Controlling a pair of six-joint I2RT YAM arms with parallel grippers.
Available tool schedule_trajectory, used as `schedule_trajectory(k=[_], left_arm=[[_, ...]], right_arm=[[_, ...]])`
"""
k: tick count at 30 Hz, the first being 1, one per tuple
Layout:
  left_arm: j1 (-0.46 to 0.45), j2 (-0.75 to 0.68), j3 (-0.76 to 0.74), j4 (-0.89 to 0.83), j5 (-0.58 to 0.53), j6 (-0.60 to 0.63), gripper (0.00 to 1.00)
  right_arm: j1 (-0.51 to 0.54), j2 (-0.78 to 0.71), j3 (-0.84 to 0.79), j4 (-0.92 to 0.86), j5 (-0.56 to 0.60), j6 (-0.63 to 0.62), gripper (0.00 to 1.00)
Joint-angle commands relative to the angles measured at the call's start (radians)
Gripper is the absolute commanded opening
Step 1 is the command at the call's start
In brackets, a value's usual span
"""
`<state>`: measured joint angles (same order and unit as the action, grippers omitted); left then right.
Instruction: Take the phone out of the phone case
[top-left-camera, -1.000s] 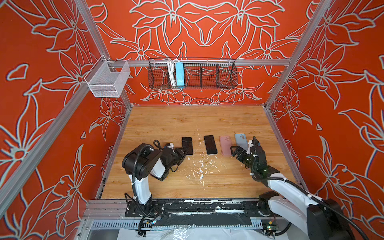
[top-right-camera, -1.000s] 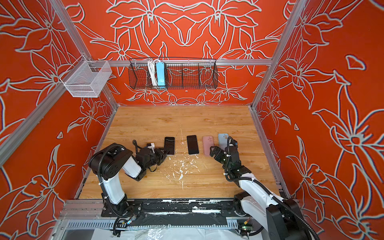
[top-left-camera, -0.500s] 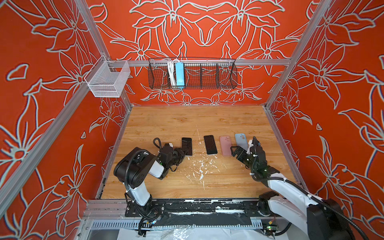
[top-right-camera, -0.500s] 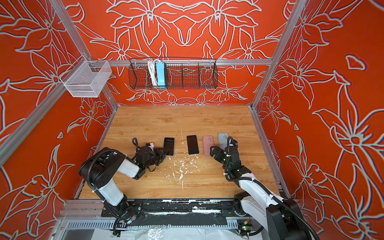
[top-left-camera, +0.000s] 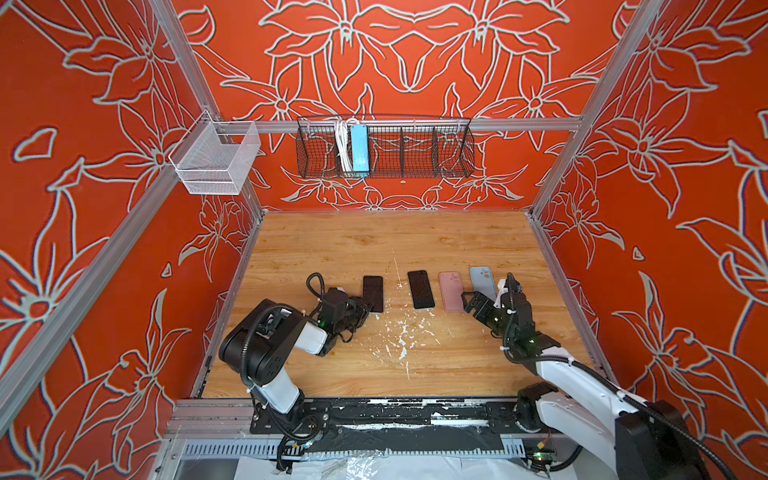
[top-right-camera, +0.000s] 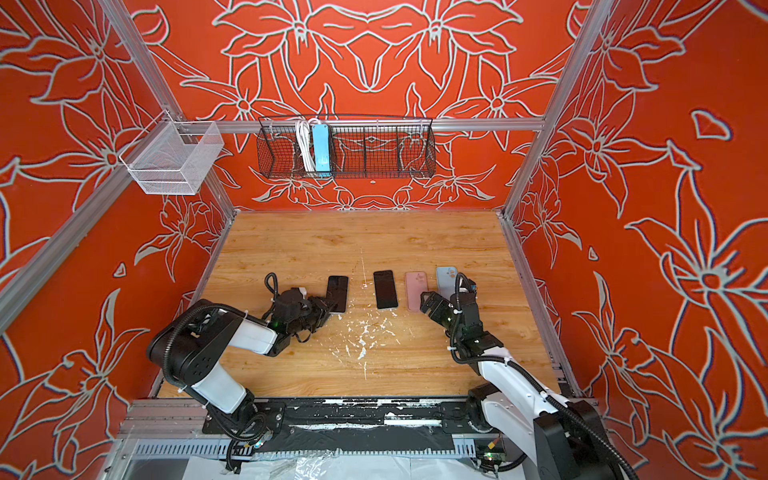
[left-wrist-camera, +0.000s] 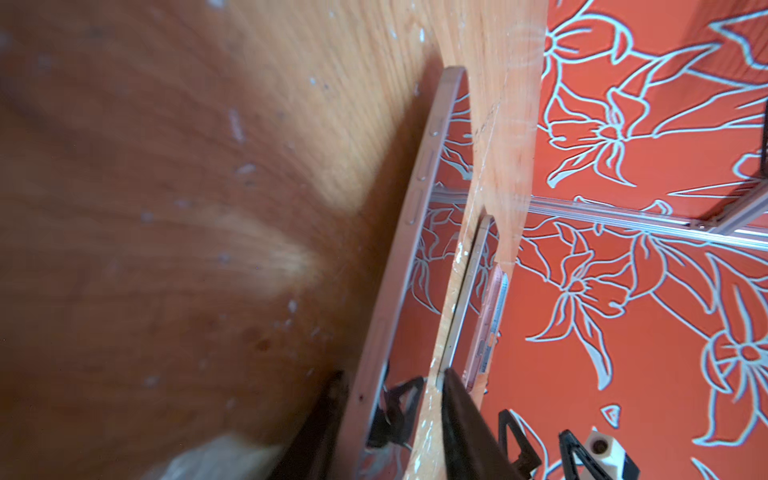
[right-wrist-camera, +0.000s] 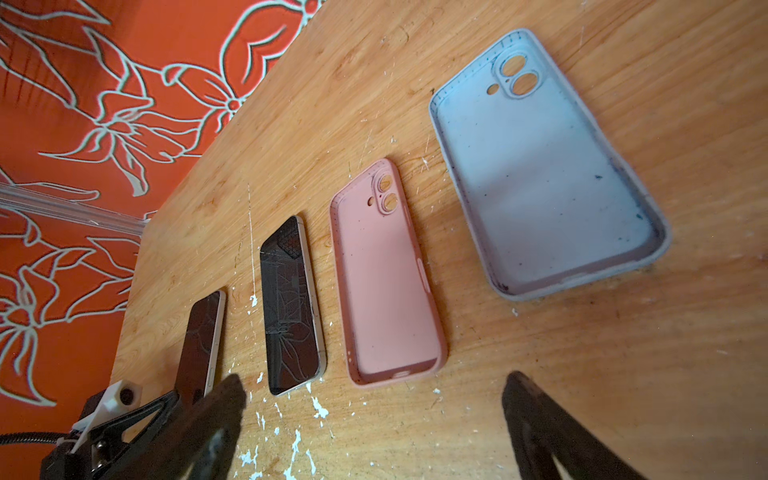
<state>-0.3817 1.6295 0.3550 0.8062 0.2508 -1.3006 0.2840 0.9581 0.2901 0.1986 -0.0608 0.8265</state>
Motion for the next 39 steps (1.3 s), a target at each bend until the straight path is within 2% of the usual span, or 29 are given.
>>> schedule_trajectory(k=[1,9,14,24,31,35,36,38,39], left_arm=[[-0.006,-0.047,0.019,-0.141,-0.031,0.041,0.37],[-0.006,-0.139,0.086,-0.404,-0.064,0.104,0.37],[-0.006,-0.159,0.093,-0.431,-0.067,0.113,0.37],[-0.006,-0.099,0.104,-0.407,-0.013,0.093,0.37],[-0.006,-0.129,0.112,-0.458,-0.023,0.112,0.38],[-0.008,-0.202,0.143,-0.574,-0.063,0.175,0.39],[-0.008,-0.226,0.158,-0.617,-0.075,0.198,0.43],[-0.007,-0.274,0.196,-0.719,-0.105,0.254,0.43],[-0.008,-0.303,0.220,-0.776,-0.127,0.291,0.48]], right_arm=[[0.007,-0.008,-0.019,-0.005,0.025,0.004,0.98],[0.007,-0.012,-0.022,-0.002,0.026,0.006,0.98],[0.007,-0.015,-0.026,-0.001,0.028,0.008,0.98],[0.007,-0.039,-0.034,-0.010,0.032,0.009,0.98],[0.008,-0.050,-0.034,-0.013,0.035,0.006,0.98],[0.007,-0.053,-0.021,-0.025,0.036,-0.008,0.98],[0.007,-0.053,-0.015,-0.029,0.036,-0.014,0.98],[0.007,-0.056,-0.004,-0.036,0.039,-0.024,0.98],[0.008,-0.056,0.004,-0.046,0.042,-0.033,0.98]])
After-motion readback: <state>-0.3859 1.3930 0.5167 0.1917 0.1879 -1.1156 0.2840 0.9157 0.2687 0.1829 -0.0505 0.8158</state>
